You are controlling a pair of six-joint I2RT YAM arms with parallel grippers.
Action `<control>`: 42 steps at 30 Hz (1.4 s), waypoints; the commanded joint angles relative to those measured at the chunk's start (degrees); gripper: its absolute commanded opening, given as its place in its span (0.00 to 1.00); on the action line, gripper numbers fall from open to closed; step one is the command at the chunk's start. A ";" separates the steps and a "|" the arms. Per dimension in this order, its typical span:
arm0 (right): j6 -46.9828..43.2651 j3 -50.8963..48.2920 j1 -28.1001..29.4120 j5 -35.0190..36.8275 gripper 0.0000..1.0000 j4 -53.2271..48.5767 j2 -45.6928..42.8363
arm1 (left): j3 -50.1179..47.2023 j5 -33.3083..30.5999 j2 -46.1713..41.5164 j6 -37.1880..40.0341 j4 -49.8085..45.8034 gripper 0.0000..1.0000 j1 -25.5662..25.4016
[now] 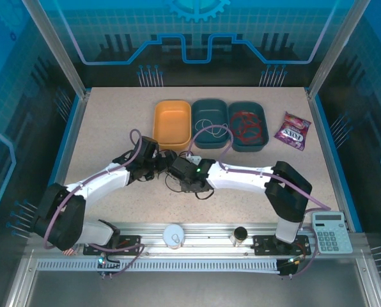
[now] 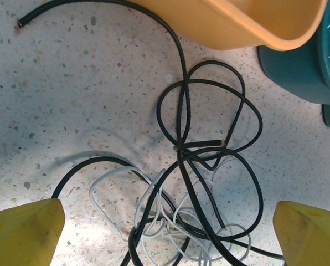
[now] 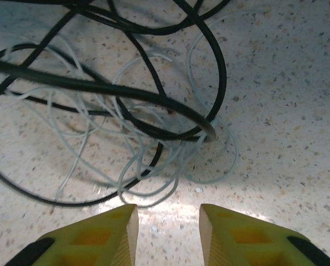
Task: Untangle the cables
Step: Pick up the cables at the center of the table.
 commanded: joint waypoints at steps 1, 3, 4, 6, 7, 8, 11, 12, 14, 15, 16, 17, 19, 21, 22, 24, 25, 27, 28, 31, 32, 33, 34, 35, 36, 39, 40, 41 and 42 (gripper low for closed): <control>3.93 0.81 0.27 3.43 0.32 1.70 1.56 | 0.70 0.38 0.64 -0.69 0.95 0.95 0.42; 4.01 0.92 0.03 3.51 0.30 1.88 2.42 | 0.47 0.31 0.55 -0.60 0.96 0.95 0.42; 4.03 0.91 -0.15 3.22 0.29 2.04 2.93 | 0.36 0.22 0.56 -0.53 1.01 0.95 0.43; 3.94 1.11 -0.59 2.59 0.27 2.34 3.79 | -0.02 0.14 0.64 -0.59 1.17 0.94 0.41; 4.03 1.09 -0.76 2.51 0.26 2.33 4.13 | -0.08 0.03 0.73 -0.54 1.15 0.94 0.42; 4.11 1.11 -1.03 2.34 0.25 2.33 4.48 | -0.16 0.06 0.81 -0.59 1.10 0.94 0.46; 3.99 0.64 -1.66 1.66 0.23 3.32 4.89 | -0.50 0.17 1.08 -0.62 1.36 0.93 0.42; 3.79 0.46 -1.80 1.56 0.23 3.86 4.98 | -0.44 0.19 1.15 -0.55 1.36 0.92 0.44; 3.42 0.41 -1.93 1.36 0.22 4.54 5.18 | -0.52 0.21 1.17 -0.58 1.25 0.92 0.41; 3.30 0.56 -2.08 1.31 0.22 4.68 5.44 | -0.60 0.16 1.17 -0.55 1.25 0.92 0.45; 3.12 0.62 -2.15 1.09 0.21 4.90 5.64 | -0.70 0.05 1.09 -0.56 1.30 0.91 0.43; 3.04 0.67 -2.26 0.83 0.19 5.11 5.91 | -0.80 0.02 1.04 -0.59 1.37 0.90 0.42; 2.89 0.80 -2.37 0.41 0.14 5.23 6.36 | -0.89 -0.03 1.00 -0.56 1.52 0.89 0.43; 2.80 1.18 -2.37 0.30 0.09 4.58 6.40 | -1.02 0.03 1.04 -0.59 1.70 0.88 0.43; 2.80 1.37 -2.39 0.26 0.07 4.13 6.18 | -1.07 0.03 1.00 -0.59 1.71 0.87 0.42; 2.50 1.38 -2.21 0.14 0.05 3.61 5.25 | -1.36 0.17 1.00 -0.93 2.12 0.83 0.46; 2.14 1.23 -2.11 -0.12 0.03 3.71 4.55 | -1.55 0.12 1.00 -1.10 2.41 0.82 0.43; 1.21 0.98 -1.87 -0.72 0.01 3.73 3.03 | -1.91 0.37 1.16 -1.57 3.28 0.78 0.43; 0.72 0.85 -1.73 -1.00 0.00 3.65 2.28 | -2.05 0.62 1.32 -1.64 3.62 0.77 0.41; -0.63 0.49 -1.56 -1.97 0.00 3.46 0.14 | -2.18 0.91 1.85 -1.94 4.01 0.71 0.48; -1.55 0.50 -1.49 -2.53 0.00 3.68 -0.63 | -2.23 0.87 2.04 -2.08 3.92 0.68 0.49; -2.19 0.58 -1.36 -2.82 0.00 3.58 -1.44 | -2.36 0.78 2.20 -2.31 3.91 0.64 0.41; -2.81 0.54 -1.21 -3.00 0.00 3.70 -2.16 | -2.50 0.65 2.35 -2.43 4.00 0.62 0.42; -3.93 0.67 -0.99 -3.20 0.00 4.05 -3.00 | -2.62 0.65 2.48 -2.68 4.09 0.59 0.44; -5.12 0.82 -0.75 -3.75 0.00 4.41 -3.82 | -2.70 0.68 2.64 -2.70 4.06 0.55 0.42; -8.12 1.18 -0.31 -5.28 0.00 6.12 -6.16 | -2.71 0.49 2.93 -2.72 3.67 0.46 0.44; -8.89 1.33 -0.18 -5.70 0.00 6.64 -6.83 | -2.71 0.33 2.97 -2.70 3.57 0.43 0.41; -9.87 1.54 0.03 -6.19 0.00 7.18 -7.54 | -2.71 0.15 3.01 -2.71 3.49 0.41 0.42; -11.02 1.72 0.00 -7.07 0.00 7.93 -8.44 | -2.65 0.00 3.01 -2.63 3.23 0.38 0.41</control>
